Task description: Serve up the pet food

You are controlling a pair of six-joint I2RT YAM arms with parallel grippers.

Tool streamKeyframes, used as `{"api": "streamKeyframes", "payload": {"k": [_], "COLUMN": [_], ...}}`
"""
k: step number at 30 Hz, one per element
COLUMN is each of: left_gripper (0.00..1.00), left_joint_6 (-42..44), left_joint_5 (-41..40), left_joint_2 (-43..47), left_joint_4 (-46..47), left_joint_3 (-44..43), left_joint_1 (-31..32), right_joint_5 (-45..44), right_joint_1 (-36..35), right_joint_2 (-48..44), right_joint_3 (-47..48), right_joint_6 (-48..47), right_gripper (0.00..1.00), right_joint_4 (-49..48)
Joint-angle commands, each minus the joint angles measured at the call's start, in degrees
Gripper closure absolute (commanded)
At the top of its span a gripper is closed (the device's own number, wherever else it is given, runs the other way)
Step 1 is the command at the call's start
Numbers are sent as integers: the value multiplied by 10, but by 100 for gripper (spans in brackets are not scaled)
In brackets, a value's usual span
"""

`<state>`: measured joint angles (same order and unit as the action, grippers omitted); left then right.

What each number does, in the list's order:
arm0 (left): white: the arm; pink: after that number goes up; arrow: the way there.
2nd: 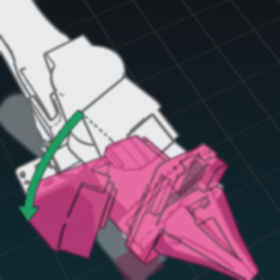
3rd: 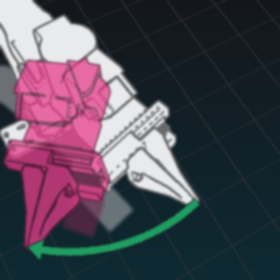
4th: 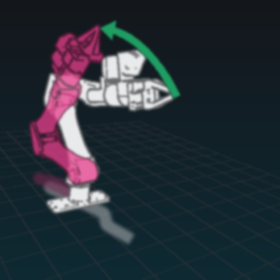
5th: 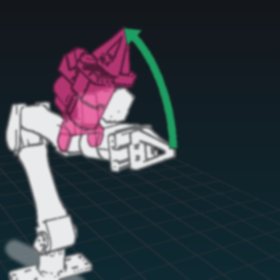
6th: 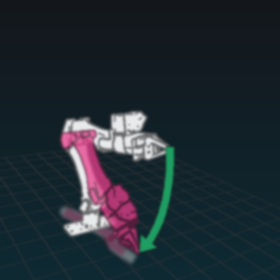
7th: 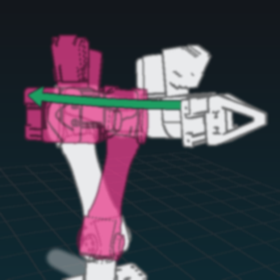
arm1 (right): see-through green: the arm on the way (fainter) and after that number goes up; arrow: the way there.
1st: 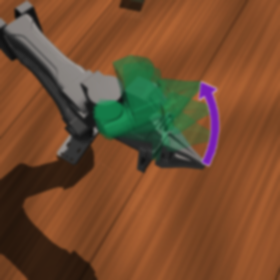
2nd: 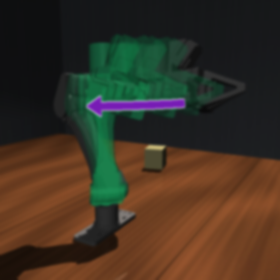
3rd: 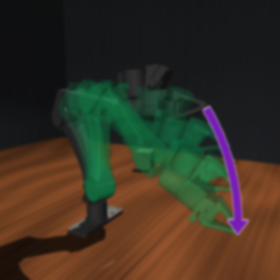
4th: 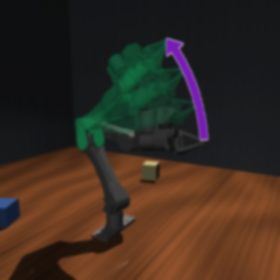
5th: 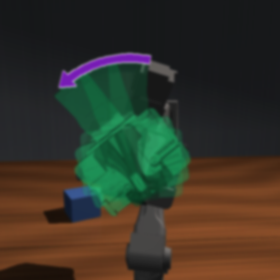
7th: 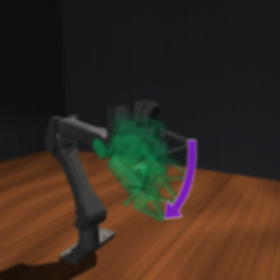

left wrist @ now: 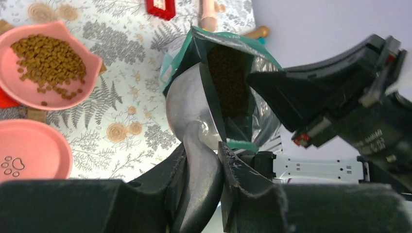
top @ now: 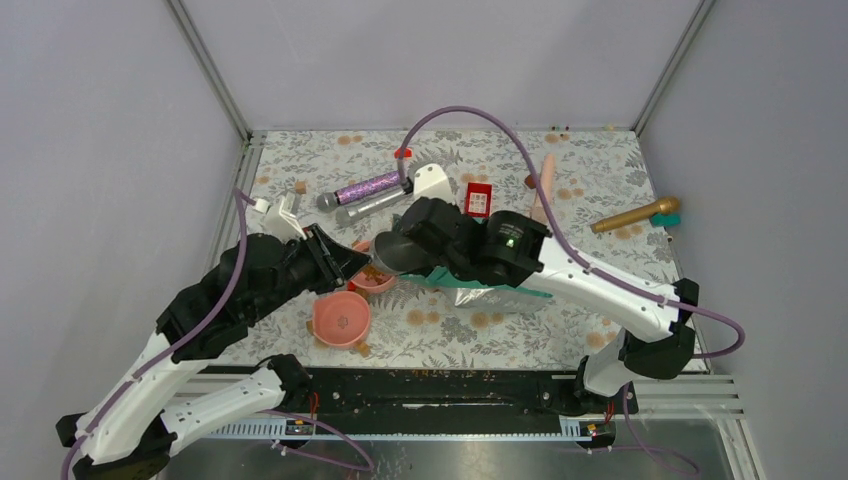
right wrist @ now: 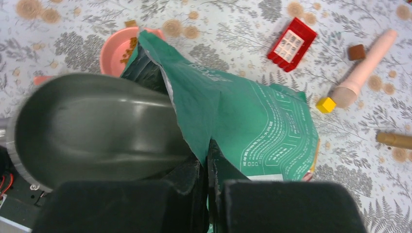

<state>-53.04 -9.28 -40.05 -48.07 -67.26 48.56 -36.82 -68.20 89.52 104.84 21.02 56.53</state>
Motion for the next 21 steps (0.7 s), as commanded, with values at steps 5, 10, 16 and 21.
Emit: {"api": "streamKeyframes", "payload": {"k": [5, 10, 16, 21], "left_gripper": [100, 100, 100, 100], "left_joint_6": [-34, -55, -73, -69], "left_joint_5": [-43, -56, -66, -64], "left_joint_2": [-38, -35, -52, -86], "left_joint_4": [-32, -49, -78, -75], "left_joint_3": [36, 94, 122, 121], "left_joint_1": [-2, -2, -6, -5], "right_joint_5": [-29, -46, -54, -43], "right_joint_1": [-56, -57, -56, -56], "right_joint_2": [18, 9, -1, 7], "right_joint_3": [-66, -119, -132, -134], "right_joint_6": [25, 48, 38, 41], "right_gripper": [100, 100, 100, 100], "right_joint_4": [-173, -240, -263, -258]}}
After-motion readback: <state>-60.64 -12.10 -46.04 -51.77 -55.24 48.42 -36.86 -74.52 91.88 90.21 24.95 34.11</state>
